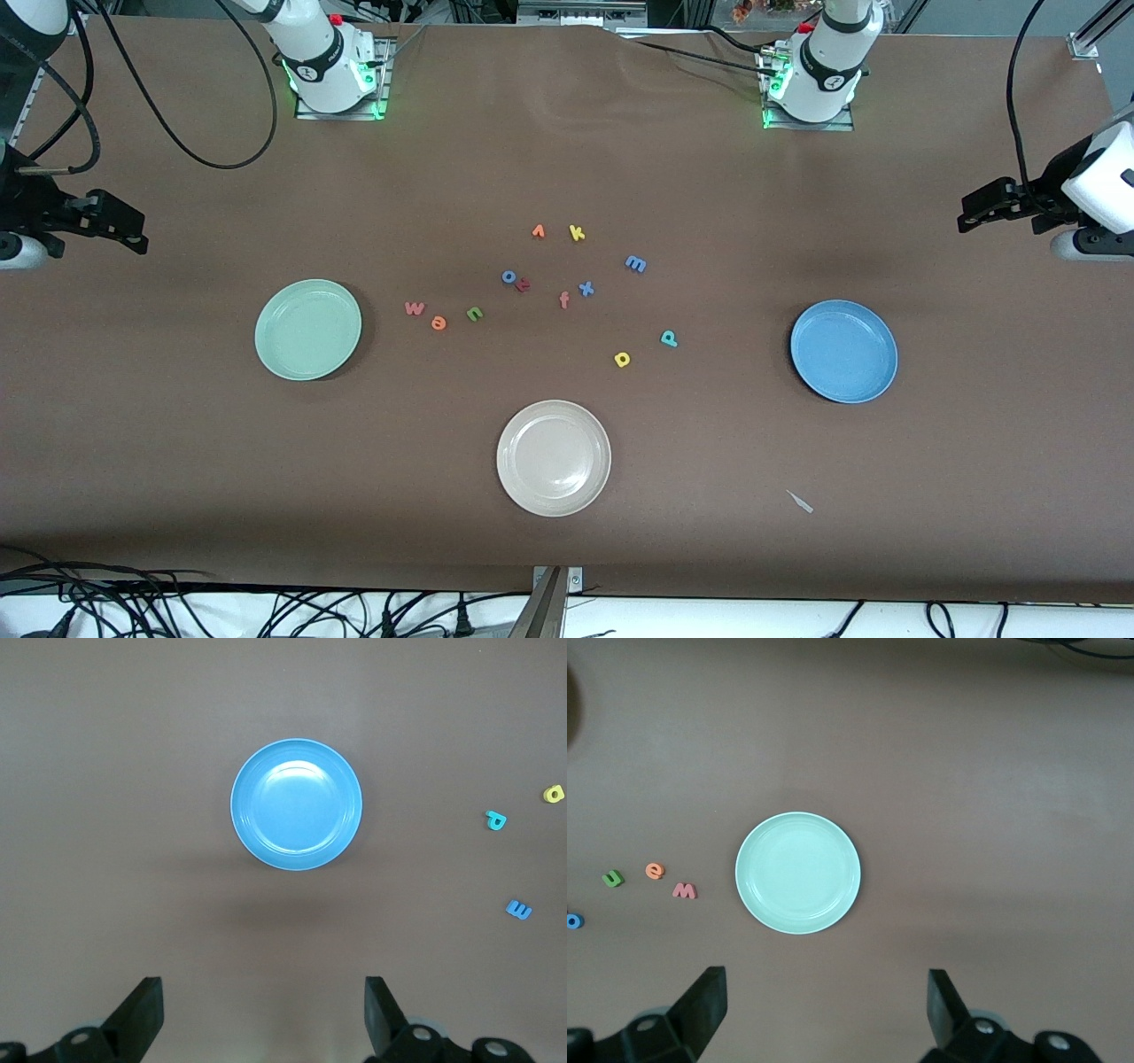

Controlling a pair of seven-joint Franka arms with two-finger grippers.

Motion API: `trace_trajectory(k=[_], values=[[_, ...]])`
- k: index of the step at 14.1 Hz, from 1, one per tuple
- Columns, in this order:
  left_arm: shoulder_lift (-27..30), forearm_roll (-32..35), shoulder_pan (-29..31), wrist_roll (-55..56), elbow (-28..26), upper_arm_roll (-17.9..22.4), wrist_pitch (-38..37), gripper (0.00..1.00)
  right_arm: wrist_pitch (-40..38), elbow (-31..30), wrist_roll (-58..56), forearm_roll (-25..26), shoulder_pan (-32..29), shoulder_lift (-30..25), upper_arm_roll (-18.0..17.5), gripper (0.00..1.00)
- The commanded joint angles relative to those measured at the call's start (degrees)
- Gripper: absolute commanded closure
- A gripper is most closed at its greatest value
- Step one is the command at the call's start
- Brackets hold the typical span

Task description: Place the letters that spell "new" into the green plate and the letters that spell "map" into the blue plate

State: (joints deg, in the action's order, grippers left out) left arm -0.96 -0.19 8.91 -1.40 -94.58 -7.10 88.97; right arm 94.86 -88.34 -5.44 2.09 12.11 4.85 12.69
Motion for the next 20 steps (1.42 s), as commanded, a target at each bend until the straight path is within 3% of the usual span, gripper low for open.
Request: trace_trajectory(k=[1, 20], values=[[0.6, -0.5, 0.1, -1.2, -0.2, 0.0, -0.6, 0.0, -0.6, 0.5, 0.5, -0.1, -0.2, -0.1, -0.2, 0.0], [0.6, -0.4, 0.1, -1.1, -0.2, 0.0, -0.6, 0.0, -0.6, 0.4, 0.2, -0.1, -0.2, 0.1, -0.3, 0.0]])
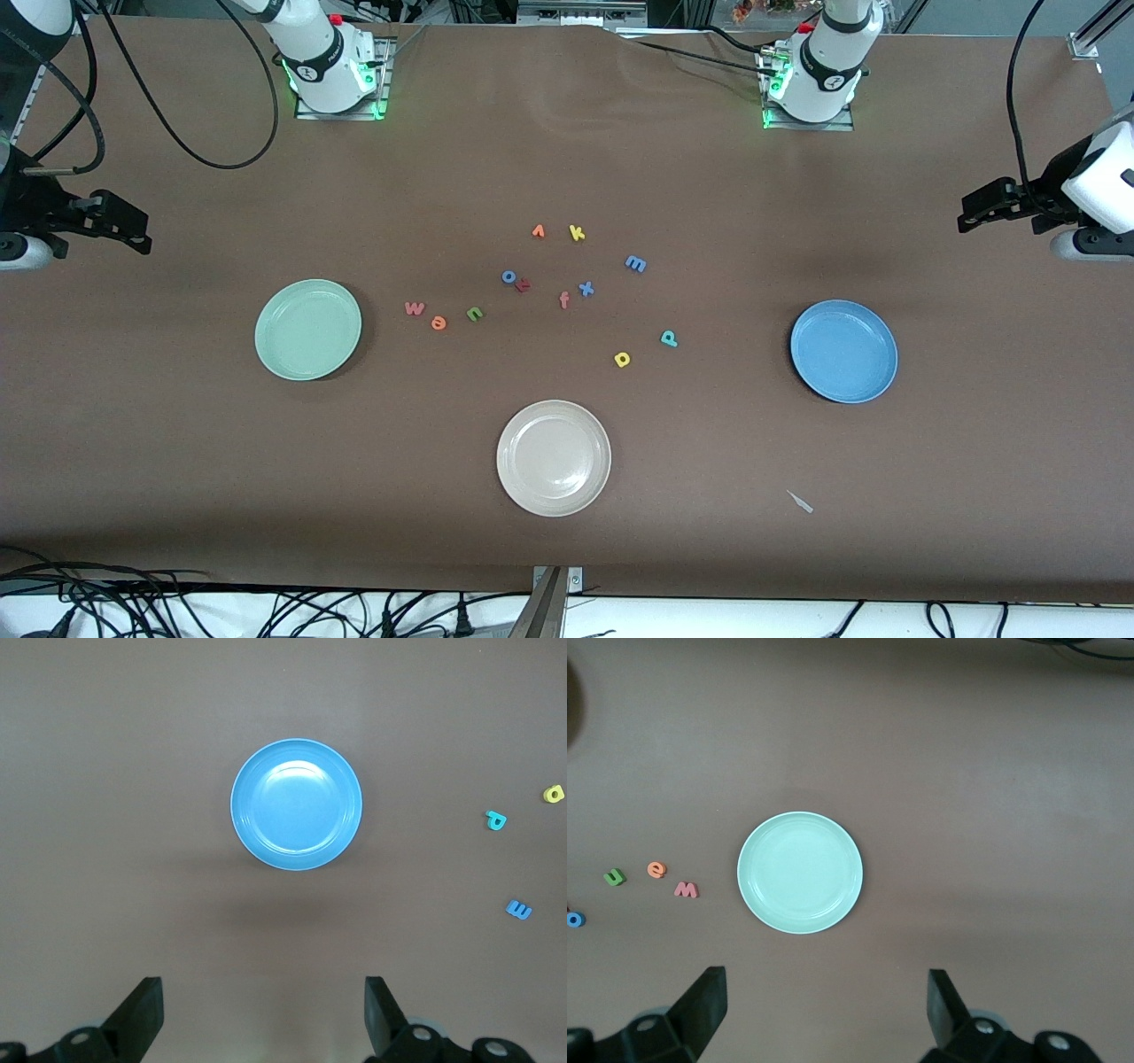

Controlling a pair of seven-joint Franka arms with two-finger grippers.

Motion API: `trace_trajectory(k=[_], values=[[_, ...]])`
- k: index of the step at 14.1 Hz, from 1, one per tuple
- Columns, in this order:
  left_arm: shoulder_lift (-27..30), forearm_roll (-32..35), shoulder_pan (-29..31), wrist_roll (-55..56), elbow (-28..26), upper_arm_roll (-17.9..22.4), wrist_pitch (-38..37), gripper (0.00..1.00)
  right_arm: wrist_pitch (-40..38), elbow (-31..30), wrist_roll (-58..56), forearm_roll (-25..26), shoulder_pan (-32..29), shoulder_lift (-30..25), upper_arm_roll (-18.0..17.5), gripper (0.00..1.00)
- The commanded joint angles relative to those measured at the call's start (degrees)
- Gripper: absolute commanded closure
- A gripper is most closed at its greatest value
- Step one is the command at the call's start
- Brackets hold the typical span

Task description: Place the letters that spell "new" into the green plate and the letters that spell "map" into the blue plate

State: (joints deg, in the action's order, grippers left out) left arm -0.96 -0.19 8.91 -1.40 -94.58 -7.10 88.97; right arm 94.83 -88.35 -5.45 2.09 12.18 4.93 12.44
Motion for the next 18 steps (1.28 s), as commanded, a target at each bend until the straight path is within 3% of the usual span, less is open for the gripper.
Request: trace_trajectory(k=[1, 18], values=[[0.6, -0.5, 0.1, -1.1, -0.2, 0.0, -0.6, 0.0, -1.0, 0.5, 0.2, -0.1, -0.2, -0.1, 0.0, 0.0], [0.6, -0.5, 0.1, -1.1, -0.2, 0.0, -0.6, 0.0, -3.3, 0.6, -0.2, -0.1, 0.0, -0.2, -0.5, 0.0]])
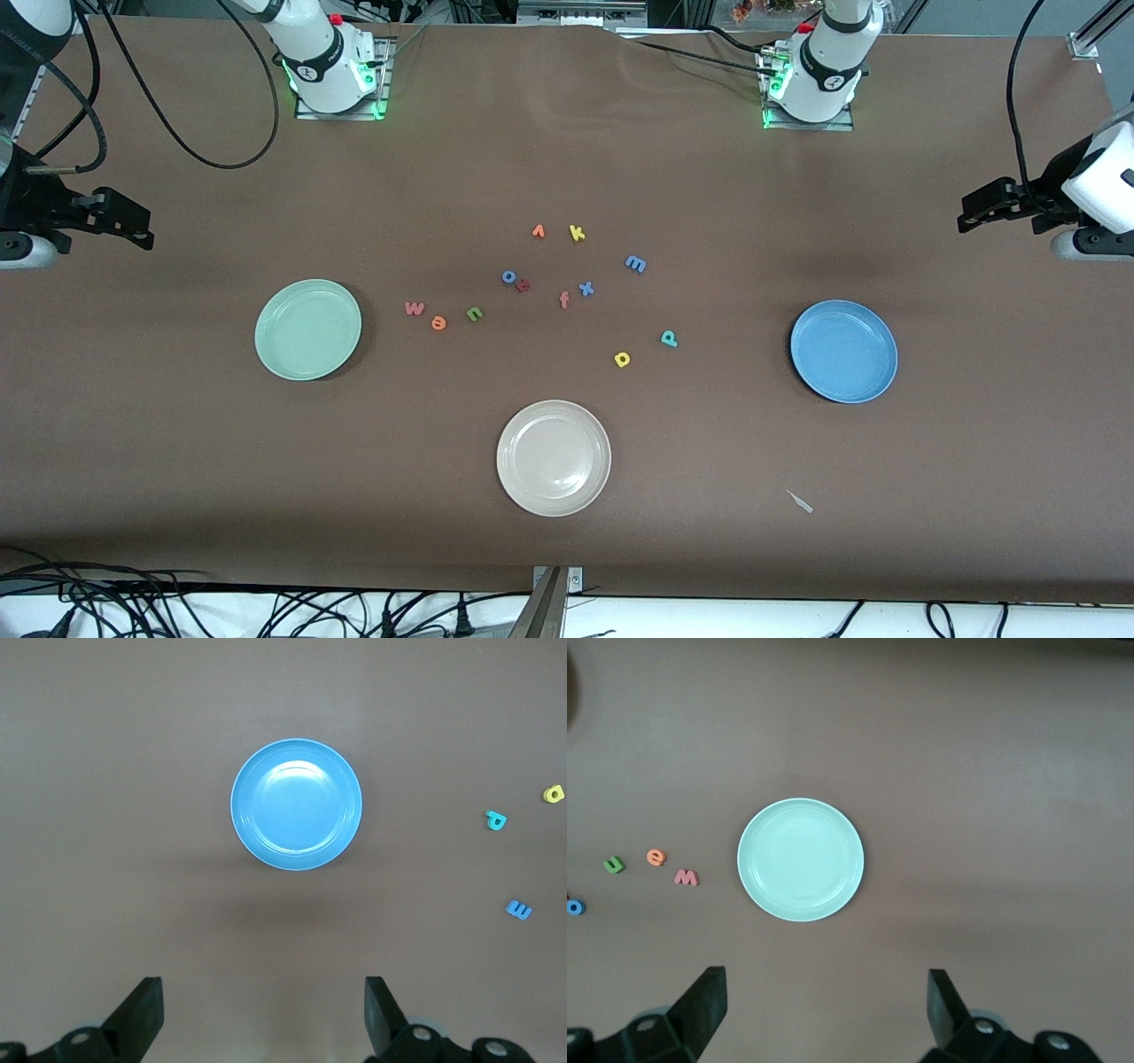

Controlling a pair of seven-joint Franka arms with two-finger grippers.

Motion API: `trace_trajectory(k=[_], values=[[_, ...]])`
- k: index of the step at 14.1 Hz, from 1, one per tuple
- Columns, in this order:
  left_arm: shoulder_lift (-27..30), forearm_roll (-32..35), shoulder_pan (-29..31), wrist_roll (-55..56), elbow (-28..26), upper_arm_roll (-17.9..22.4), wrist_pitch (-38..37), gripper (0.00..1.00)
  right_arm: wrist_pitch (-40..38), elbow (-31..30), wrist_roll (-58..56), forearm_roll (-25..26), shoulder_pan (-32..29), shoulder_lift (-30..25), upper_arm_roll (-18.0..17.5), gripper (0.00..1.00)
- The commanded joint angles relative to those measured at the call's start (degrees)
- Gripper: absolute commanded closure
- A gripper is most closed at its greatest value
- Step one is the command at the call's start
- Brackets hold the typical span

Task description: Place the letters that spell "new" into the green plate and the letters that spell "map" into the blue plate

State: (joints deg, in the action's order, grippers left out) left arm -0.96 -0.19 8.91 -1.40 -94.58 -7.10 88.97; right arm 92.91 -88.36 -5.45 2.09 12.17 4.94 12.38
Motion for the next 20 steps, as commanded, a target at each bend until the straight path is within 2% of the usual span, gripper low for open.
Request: trace_trajectory(k=[1, 3, 20], values=[[0.5, -0.4, 0.1, -1.2, -0.2, 0.0, -0.6, 0.0, -2.4, 0.6, -0.3, -0.1, 0.0, -0.6, -0.4, 0.0], [0.5, -0.4, 0.1, -1.1, -0.2, 0.0, -0.6, 0.0, -7.5, 0.7, -0.1, -0.3, -0.3, -0.6, 0.1, 0.0], [0.5, -0.4, 0.1, -1.1, -0.2, -0.1, -0.6, 0.0, -6.7, 0.8, 0.0, -0.4, -0.1, -0.5, 0.0, 0.0]])
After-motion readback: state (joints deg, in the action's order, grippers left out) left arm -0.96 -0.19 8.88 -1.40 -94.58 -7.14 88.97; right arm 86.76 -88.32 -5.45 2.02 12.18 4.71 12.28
